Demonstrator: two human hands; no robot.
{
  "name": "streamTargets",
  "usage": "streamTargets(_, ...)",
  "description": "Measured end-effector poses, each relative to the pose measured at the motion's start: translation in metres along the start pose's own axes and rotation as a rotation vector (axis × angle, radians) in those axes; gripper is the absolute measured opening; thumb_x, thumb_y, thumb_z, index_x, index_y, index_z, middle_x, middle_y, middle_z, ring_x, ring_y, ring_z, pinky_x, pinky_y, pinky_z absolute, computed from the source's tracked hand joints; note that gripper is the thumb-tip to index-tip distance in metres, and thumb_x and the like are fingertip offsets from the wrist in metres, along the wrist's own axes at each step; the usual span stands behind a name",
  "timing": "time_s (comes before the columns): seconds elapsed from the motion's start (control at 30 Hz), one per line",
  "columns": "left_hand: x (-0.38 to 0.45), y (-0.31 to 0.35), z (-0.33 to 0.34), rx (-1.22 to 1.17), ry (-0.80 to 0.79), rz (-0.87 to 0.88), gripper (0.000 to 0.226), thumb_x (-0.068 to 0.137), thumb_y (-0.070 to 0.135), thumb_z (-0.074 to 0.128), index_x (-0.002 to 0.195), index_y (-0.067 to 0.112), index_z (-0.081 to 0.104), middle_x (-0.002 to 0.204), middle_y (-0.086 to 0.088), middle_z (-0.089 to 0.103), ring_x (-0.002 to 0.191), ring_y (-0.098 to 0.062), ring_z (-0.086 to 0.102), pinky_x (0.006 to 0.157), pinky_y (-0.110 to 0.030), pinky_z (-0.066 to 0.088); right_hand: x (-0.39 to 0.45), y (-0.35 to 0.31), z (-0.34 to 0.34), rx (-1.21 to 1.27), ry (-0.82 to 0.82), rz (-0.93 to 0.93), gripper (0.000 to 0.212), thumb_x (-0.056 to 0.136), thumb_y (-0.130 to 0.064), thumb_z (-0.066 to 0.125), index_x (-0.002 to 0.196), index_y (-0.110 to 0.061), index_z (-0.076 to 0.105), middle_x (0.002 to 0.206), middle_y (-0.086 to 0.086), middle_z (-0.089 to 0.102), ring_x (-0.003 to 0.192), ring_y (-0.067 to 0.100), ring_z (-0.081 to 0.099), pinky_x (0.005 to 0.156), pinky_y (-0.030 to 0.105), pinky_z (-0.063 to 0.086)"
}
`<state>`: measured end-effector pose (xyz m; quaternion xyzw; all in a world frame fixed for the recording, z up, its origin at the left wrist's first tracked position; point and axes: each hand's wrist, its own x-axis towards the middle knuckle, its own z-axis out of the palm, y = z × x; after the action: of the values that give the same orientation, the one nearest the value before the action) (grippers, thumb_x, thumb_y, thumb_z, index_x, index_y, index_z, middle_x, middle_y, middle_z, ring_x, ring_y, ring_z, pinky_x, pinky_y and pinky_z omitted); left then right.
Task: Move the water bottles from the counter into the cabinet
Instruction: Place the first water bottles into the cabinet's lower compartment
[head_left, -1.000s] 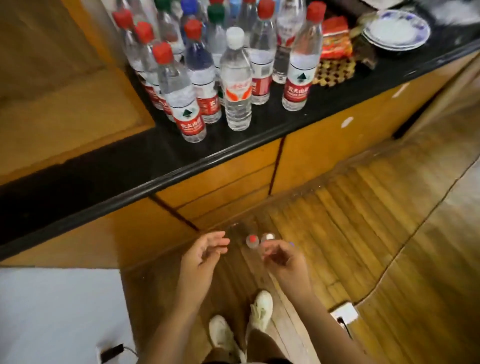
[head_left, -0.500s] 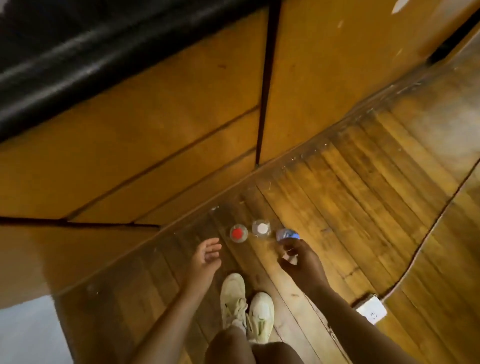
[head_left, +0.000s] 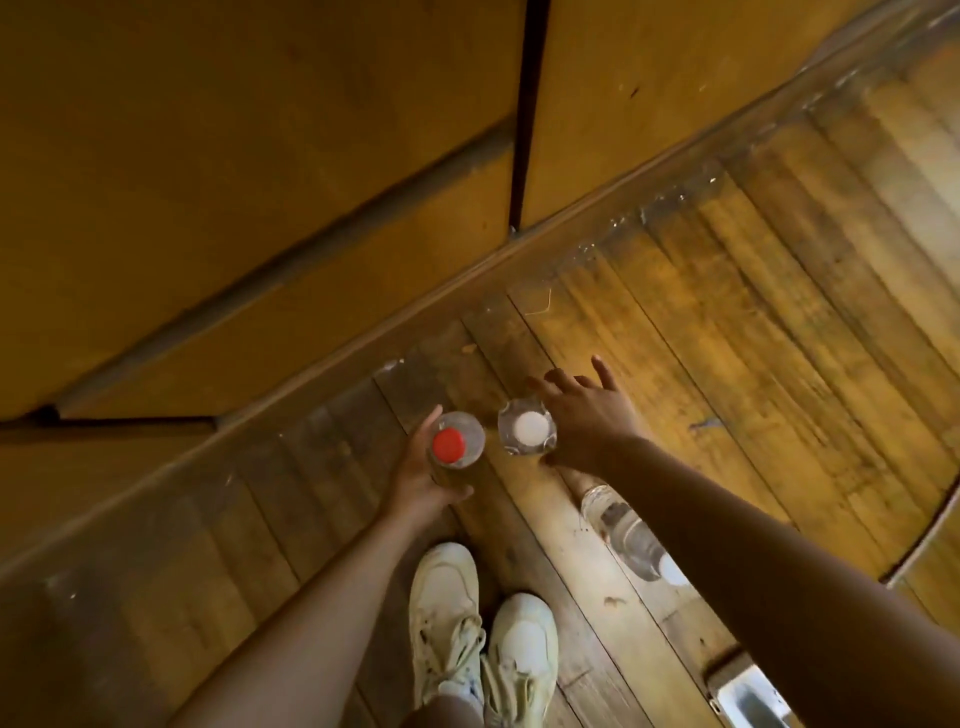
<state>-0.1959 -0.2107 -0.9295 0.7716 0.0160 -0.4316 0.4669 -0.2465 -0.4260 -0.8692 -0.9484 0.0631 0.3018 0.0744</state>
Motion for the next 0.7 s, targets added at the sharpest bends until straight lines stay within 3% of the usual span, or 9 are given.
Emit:
streamTargets(0.07,0.004,-0.008,0.006,0.006,0.051,0.079,0.099,0.052,-0.016,0.079,0.126,0.032,0.034,0.134,-0.007,0.043,0.122,-0.023,0.044,0.082,-0.006,0.046,0.007,-0.005,0.002,-0.008,-0.015,-0.036,0.093,0.07,-0.05,0.071,0.144,-0.028,0.02,0.15,0.002,0.03,0.136,0.022,0.034,0.116,0.047,-0.002)
streamTargets(0.1,0.004,-0.01,0.008,0.034,0.087,0.132,0.094,0.053,-0.013,0.08,0.124,0.031,0.036,0.129,-0.002,0.045,0.118,-0.019,0.046,0.08,0.0,0.042,0.009,-0.007,0.003,0.013,-0.03,-0.035,0.091,0.07,-0.049,0.072,0.143,-0.027,0.021,0.149,0.002,0.031,0.136,0.022,0.035,0.117,0.046,0.001)
streamTargets(0.2,0.006,-0.003,0.012,-0.023,0.134,0.162,0.076,0.058,-0.016,0.076,0.113,0.027,0.044,0.114,0.009,0.049,0.104,-0.007,0.05,0.07,-0.001,0.045,0.011,-0.011,0.011,0.179,0.011,0.01,0.073,0.074,-0.034,0.072,0.135,-0.022,0.034,0.136,0.003,0.047,0.124,0.022,0.048,0.113,0.041,0.027)
streamTargets(0.27,0.007,0.006,0.013,-0.145,0.108,0.089,0.068,0.064,-0.025,0.064,0.106,0.027,0.048,0.109,0.002,0.049,0.098,-0.011,0.051,0.061,-0.007,0.05,0.008,-0.016,0.016,0.289,0.082,0.051,0.059,0.076,-0.025,0.069,0.128,-0.02,0.041,0.121,0.003,0.055,0.102,0.022,0.058,0.087,0.036,0.049)
streamTargets(0.33,0.005,0.006,0.012,-0.202,0.097,0.017,0.062,0.072,-0.024,0.058,0.11,0.023,0.049,0.107,-0.002,0.05,0.095,-0.012,0.053,0.058,-0.01,0.051,0.005,-0.021,0.021,0.333,0.111,0.067,0.056,0.077,-0.022,0.066,0.127,-0.018,0.042,0.117,0.003,0.056,0.09,0.021,0.059,0.067,0.03,0.049)
streamTargets(0.43,-0.008,0.011,0.01,-0.055,0.138,-0.079,0.065,0.072,-0.004,0.073,0.129,0.013,0.045,0.098,0.011,0.051,0.101,-0.011,0.05,0.063,-0.01,0.047,-0.002,-0.024,0.023,0.431,0.119,0.101,0.057,0.075,-0.022,0.067,0.126,-0.019,0.043,0.118,0.003,0.055,0.091,0.02,0.059,0.065,0.03,0.05)
streamTargets(0.53,-0.025,0.019,0.002,-0.176,0.079,0.001,0.07,0.067,-0.024,0.062,0.127,0.008,0.043,0.112,-0.002,0.049,0.105,-0.017,0.05,0.061,-0.006,0.049,-0.021,-0.028,0.013,0.57,0.17,0.119,0.056,0.072,-0.025,0.07,0.123,-0.018,0.046,0.117,0.002,0.054,0.092,0.014,0.052,0.064,0.026,0.04)
streamTargets(0.63,-0.062,0.041,-0.015,-0.194,0.128,0.008,0.055,0.074,-0.021,0.059,0.108,0.022,0.052,0.103,0.007,0.053,0.082,0.008,0.062,0.058,-0.005,0.049,-0.063,-0.041,-0.008,0.735,0.206,0.189,0.064,0.065,-0.026,0.076,0.121,-0.016,0.048,0.118,0.002,0.049,0.099,0.018,0.051,0.073,0.029,0.043)
streamTargets(0.7,-0.096,0.052,-0.033,-0.109,0.133,0.054,0.065,0.064,-0.021,0.069,0.108,0.025,0.052,0.107,0.009,0.055,0.087,0.014,0.06,0.068,-0.004,0.047,-0.096,-0.051,-0.029,0.878,0.239,0.259,0.068,0.059,-0.024,0.081,0.119,-0.013,0.051,0.117,0.002,0.047,0.096,0.019,0.05,0.075,0.03,0.044)
